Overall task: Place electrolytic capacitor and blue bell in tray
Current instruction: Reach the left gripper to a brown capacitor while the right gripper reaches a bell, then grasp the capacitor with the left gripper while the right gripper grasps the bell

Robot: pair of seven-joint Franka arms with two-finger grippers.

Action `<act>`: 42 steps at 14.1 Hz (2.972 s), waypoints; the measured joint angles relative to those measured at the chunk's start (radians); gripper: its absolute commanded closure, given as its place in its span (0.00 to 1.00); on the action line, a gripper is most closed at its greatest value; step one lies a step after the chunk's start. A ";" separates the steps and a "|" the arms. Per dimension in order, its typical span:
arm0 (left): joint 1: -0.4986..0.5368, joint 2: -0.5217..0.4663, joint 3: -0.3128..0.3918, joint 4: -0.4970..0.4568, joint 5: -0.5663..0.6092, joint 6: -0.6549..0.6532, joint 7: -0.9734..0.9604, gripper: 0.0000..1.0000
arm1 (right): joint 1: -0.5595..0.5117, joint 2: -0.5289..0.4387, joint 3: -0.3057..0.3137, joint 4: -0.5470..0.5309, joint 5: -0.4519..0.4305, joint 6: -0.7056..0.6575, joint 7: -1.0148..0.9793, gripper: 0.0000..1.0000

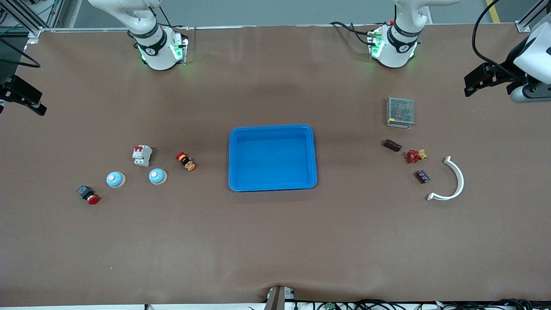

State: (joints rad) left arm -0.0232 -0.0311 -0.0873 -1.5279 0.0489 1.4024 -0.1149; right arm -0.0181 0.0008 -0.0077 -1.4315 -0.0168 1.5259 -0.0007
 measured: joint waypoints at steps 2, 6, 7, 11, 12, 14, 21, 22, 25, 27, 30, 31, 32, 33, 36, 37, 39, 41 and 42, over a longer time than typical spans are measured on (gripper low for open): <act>0.000 0.009 0.000 -0.022 0.000 0.011 -0.015 0.00 | 0.000 0.000 0.000 0.000 0.000 0.000 0.000 0.00; 0.000 0.009 0.000 -0.110 0.000 0.080 -0.087 0.00 | 0.001 0.013 0.003 -0.004 0.000 0.001 0.000 0.00; 0.000 0.005 0.000 -0.147 0.000 0.125 -0.107 0.00 | 0.001 0.024 0.003 -0.006 0.000 0.001 0.000 0.00; -0.001 -0.019 -0.005 -0.338 0.000 0.333 -0.154 0.00 | 0.001 0.095 0.003 -0.027 0.000 0.037 0.000 0.00; -0.001 -0.022 -0.006 -0.384 0.000 0.382 -0.161 0.00 | 0.001 0.109 0.003 -0.039 0.000 0.042 0.000 0.00; -0.001 -0.025 -0.006 -0.463 0.000 0.456 -0.172 0.00 | 0.002 0.133 0.005 -0.069 0.001 0.054 0.000 0.00; -0.006 -0.028 -0.009 -0.690 0.000 0.677 -0.404 0.00 | 0.011 0.180 0.010 -0.237 0.011 0.306 -0.002 0.00; -0.006 -0.027 -0.013 -0.720 0.000 0.709 -0.454 0.01 | 0.013 0.181 0.010 -0.279 0.011 0.361 -0.002 0.00; -0.007 -0.003 -0.051 -0.798 0.000 0.806 -0.647 0.09 | 0.017 0.188 0.011 -0.403 0.011 0.499 -0.002 0.00; -0.009 0.035 -0.077 -0.831 0.000 0.861 -0.770 0.11 | 0.026 0.197 0.012 -0.444 0.011 0.530 -0.002 0.00; -0.008 0.091 -0.080 -0.888 0.000 0.978 -0.883 0.14 | 0.045 0.222 0.012 -0.459 0.012 0.546 -0.002 0.00; -0.007 0.112 -0.080 -0.901 0.000 1.006 -0.917 0.18 | 0.047 0.235 0.012 -0.464 0.013 0.559 -0.002 0.00; -0.007 0.135 -0.080 -0.909 0.000 1.030 -0.948 0.21 | 0.049 0.249 0.012 -0.471 0.015 0.582 -0.002 0.00; -0.007 0.159 -0.080 -0.911 0.000 1.044 -0.967 0.23 | 0.053 0.264 0.012 -0.482 0.015 0.615 -0.002 0.00; -0.003 0.223 -0.078 -0.909 0.000 1.072 -0.988 0.28 | 0.062 0.307 0.012 -0.527 0.015 0.721 -0.002 0.00; 0.001 0.236 -0.077 -0.908 0.000 1.080 -0.989 0.31 | 0.063 0.322 0.012 -0.534 0.015 0.741 -0.002 0.00; 0.014 0.255 -0.075 -0.907 0.000 1.099 -0.990 0.40 | 0.065 0.348 0.012 -0.545 0.015 0.784 -0.002 0.00; 0.028 0.275 -0.074 -0.903 0.000 1.111 -0.990 0.46 | 0.068 0.365 0.012 -0.569 0.015 0.843 -0.002 0.00; 0.031 0.287 -0.071 -0.897 0.000 1.114 -0.990 0.53 | 0.071 0.370 0.012 -0.581 0.015 0.863 -0.002 0.00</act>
State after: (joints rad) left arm 0.0079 0.2556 -0.1585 -2.4254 0.0489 2.5164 -1.1049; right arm 0.0531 0.3704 0.0048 -2.0120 -0.0013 2.3888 -0.0030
